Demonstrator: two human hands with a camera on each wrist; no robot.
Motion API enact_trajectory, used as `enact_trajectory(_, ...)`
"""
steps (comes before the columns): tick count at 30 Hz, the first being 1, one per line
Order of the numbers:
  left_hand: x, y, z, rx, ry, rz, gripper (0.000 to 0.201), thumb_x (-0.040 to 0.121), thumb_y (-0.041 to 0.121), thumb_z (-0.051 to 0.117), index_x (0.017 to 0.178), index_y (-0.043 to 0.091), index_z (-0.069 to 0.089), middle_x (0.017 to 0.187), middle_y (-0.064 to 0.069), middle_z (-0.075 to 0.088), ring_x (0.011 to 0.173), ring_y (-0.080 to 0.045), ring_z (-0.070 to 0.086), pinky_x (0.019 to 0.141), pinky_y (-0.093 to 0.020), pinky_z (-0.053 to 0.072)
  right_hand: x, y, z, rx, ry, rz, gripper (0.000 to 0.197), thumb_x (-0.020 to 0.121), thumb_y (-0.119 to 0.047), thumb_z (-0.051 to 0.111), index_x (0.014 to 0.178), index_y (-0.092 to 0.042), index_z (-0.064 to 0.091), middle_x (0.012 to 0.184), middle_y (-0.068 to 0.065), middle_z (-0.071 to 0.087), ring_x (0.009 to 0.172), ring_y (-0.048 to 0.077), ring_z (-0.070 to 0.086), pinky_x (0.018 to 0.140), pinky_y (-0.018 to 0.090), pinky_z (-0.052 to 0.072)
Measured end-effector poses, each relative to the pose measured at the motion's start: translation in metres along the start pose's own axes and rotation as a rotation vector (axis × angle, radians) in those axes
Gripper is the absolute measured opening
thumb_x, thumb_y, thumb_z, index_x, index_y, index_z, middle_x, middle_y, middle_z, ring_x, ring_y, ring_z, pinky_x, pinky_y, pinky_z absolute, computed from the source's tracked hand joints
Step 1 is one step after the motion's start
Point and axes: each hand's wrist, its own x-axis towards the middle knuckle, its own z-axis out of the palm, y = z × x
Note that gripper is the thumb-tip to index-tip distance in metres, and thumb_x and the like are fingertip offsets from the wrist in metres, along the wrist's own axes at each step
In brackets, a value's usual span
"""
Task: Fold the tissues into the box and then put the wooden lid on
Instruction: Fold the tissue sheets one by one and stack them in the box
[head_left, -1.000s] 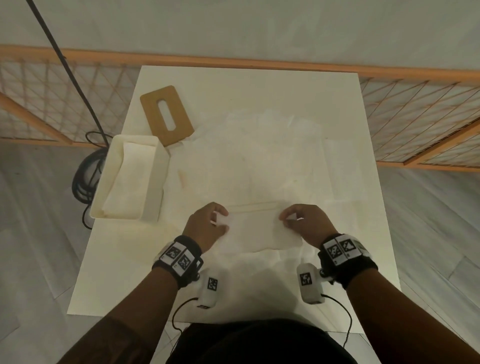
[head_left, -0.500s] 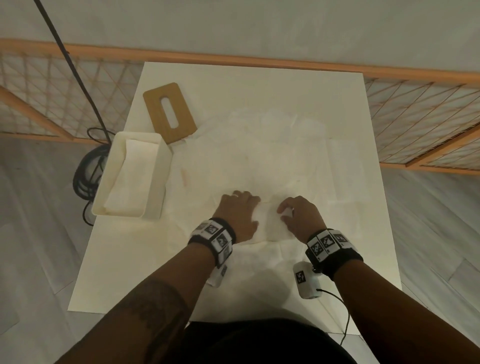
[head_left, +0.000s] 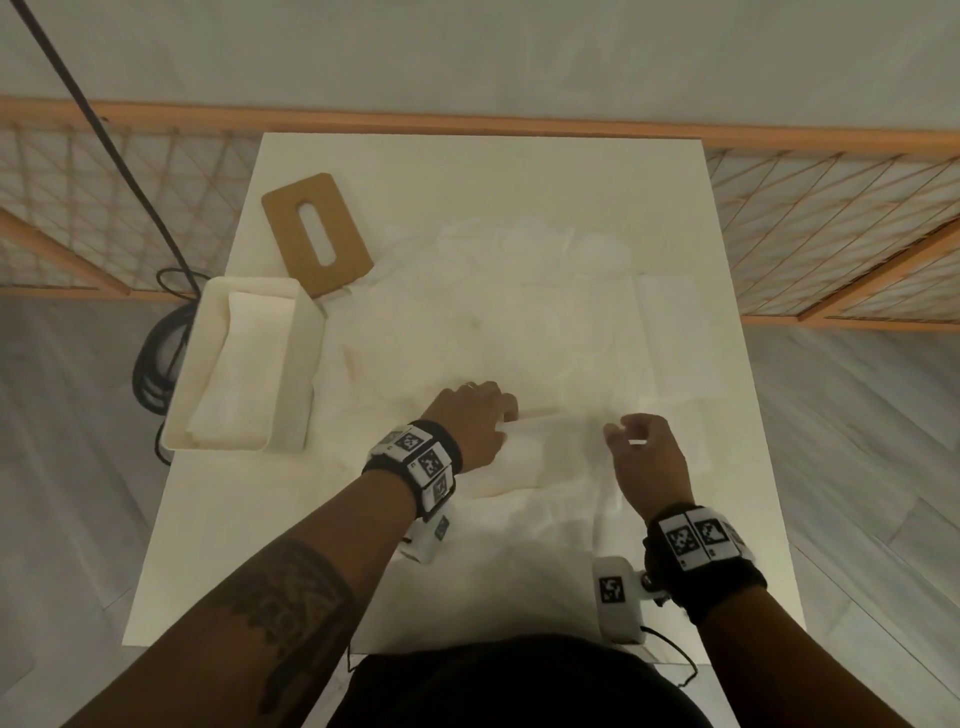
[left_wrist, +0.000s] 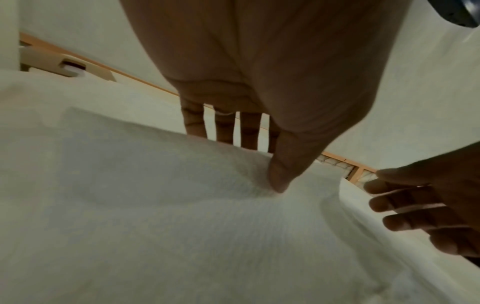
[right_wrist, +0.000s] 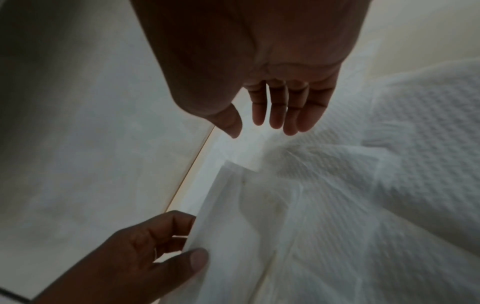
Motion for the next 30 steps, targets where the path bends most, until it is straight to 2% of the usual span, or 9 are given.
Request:
enact_trajectory(4, -0.007, 0.002, 0.003, -0.020, 0.120, 0.118, 0.015, 0.093, 0.022, 0.058, 0.108, 0.022, 0.062, 0.110, 0.004, 0.061, 0.104, -0.021, 0.055, 0.091, -0.037, 0.044, -0.001, 0.008, 0.001, 0.093, 0.001, 0.054, 0.027, 0.099, -0.039, 0.059, 0.117, -0.019, 0.059, 0.110, -0.004, 0.065, 0.103, 0.024, 0.064, 0.090, 0.038, 0.049)
enact_trajectory(8, -0.022, 0.004, 0.001, -0.313, 0.193, 0.010, 0.012, 0.098, 0.018, 0.053, 0.109, 0.022, 0.053, 0.085, 0.003, 0.061, 0.078, -0.023, 0.060, 0.070, -0.032, 0.044, -0.005, 0.010, -0.005, 0.256, -0.006, 0.084, 0.032, 0.101, -0.050, 0.052, 0.111, -0.020, 0.059, 0.107, 0.000, 0.068, 0.100, 0.021, 0.068, 0.093, 0.049, 0.056)
enact_trajectory(12, -0.031, -0.007, -0.012, -0.921, 0.319, -0.185, 0.028, 0.090, 0.025, 0.061, 0.117, 0.019, 0.061, 0.112, 0.002, 0.071, 0.102, -0.023, 0.067, 0.091, -0.037, 0.052, -0.020, -0.014, -0.007, 0.615, -0.225, 0.134, 0.063, 0.095, -0.066, 0.046, 0.127, -0.015, 0.061, 0.121, 0.008, 0.069, 0.113, 0.020, 0.067, 0.092, 0.039, 0.053)
enact_trajectory(15, -0.037, -0.011, -0.018, -1.502, 0.297, -0.336, 0.026, 0.087, 0.018, 0.063, 0.112, 0.013, 0.071, 0.113, -0.013, 0.074, 0.106, -0.033, 0.068, 0.101, -0.050, 0.051, -0.029, -0.038, 0.005, 0.656, -0.435, 0.163, 0.089, 0.077, -0.083, 0.039, 0.136, -0.019, 0.059, 0.124, 0.004, 0.072, 0.119, 0.019, 0.066, 0.105, 0.041, 0.048)
enact_trajectory(17, -0.038, -0.008, -0.018, -1.637, 0.251, -0.385, 0.029, 0.091, 0.019, 0.065, 0.117, 0.007, 0.070, 0.118, -0.016, 0.072, 0.111, -0.037, 0.065, 0.100, -0.049, 0.052, -0.035, -0.055, 0.013, 0.653, -0.568, 0.122, 0.088, 0.080, -0.084, 0.033, 0.138, -0.022, 0.058, 0.126, 0.003, 0.072, 0.120, 0.018, 0.066, 0.109, 0.042, 0.046)
enact_trajectory(19, -0.040, -0.002, -0.017, -1.580, 0.244, -0.403, 0.029, 0.095, 0.021, 0.064, 0.120, 0.006, 0.068, 0.117, -0.012, 0.072, 0.110, -0.031, 0.065, 0.091, -0.039, 0.053, -0.042, -0.070, 0.021, 0.629, -0.664, 0.035, 0.070, 0.091, -0.072, 0.036, 0.136, -0.024, 0.059, 0.126, 0.000, 0.072, 0.119, 0.016, 0.067, 0.103, 0.039, 0.052)
enact_trajectory(22, -0.037, 0.001, -0.016, -1.271, 0.345, -0.367, 0.036, 0.087, 0.036, 0.067, 0.113, 0.012, 0.072, 0.110, -0.006, 0.075, 0.104, -0.027, 0.070, 0.094, -0.047, 0.056, -0.042, -0.075, 0.032, 0.461, -0.637, -0.107, 0.045, 0.100, -0.048, 0.058, 0.137, -0.024, 0.056, 0.123, -0.002, 0.073, 0.112, 0.017, 0.070, 0.096, 0.044, 0.058)
enact_trajectory(25, -0.034, -0.005, -0.021, -0.929, 0.459, -0.368, 0.036, 0.091, 0.042, 0.063, 0.110, 0.012, 0.068, 0.105, -0.004, 0.073, 0.098, -0.024, 0.068, 0.091, -0.046, 0.056, -0.028, -0.074, 0.043, 0.400, -0.539, 0.022, 0.047, 0.098, -0.038, 0.065, 0.140, -0.021, 0.051, 0.117, 0.004, 0.072, 0.104, 0.020, 0.072, 0.086, 0.042, 0.062)
enact_trajectory(30, -0.024, -0.021, -0.029, -0.819, 0.508, -0.373, 0.024, 0.099, 0.031, 0.060, 0.097, 0.007, 0.061, 0.090, -0.007, 0.068, 0.089, -0.031, 0.065, 0.085, -0.047, 0.054, -0.016, -0.084, 0.045, 0.288, -0.537, 0.108, 0.046, 0.097, -0.045, 0.064, 0.136, -0.024, 0.052, 0.114, 0.008, 0.071, 0.101, 0.024, 0.073, 0.079, 0.036, 0.060)
